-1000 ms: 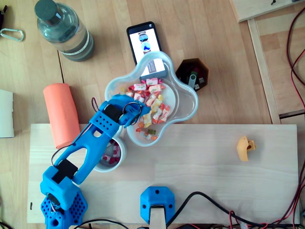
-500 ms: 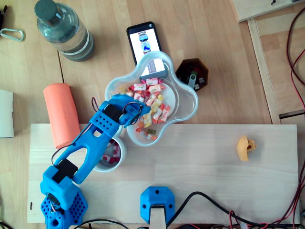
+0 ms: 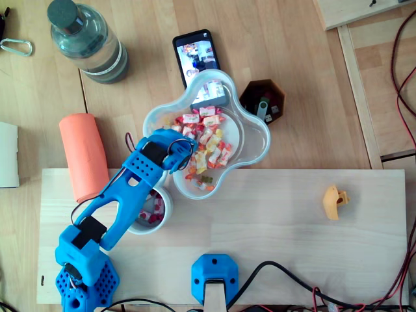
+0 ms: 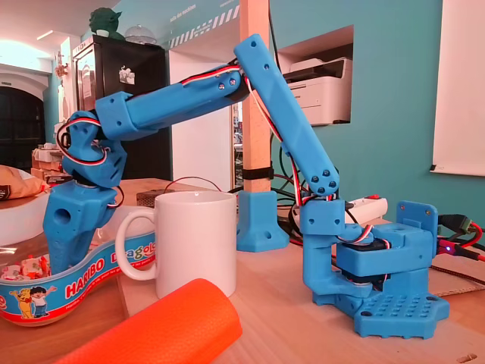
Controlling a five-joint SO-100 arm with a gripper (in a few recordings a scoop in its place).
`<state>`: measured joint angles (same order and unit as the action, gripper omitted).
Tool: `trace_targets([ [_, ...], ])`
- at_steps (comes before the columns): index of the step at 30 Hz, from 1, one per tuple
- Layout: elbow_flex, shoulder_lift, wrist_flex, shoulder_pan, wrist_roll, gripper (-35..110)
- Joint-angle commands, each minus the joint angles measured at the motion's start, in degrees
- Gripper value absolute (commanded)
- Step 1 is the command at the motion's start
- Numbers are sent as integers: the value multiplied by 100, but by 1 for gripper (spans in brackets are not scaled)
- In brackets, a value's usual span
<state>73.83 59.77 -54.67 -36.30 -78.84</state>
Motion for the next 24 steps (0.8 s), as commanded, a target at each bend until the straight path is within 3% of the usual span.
trace_targets([
  [1,-220,158,-26,-18,-62,13],
  [10,-193,158,-26,-18,-62,14],
  [24,-149,158,-26,-9,-62,-2],
])
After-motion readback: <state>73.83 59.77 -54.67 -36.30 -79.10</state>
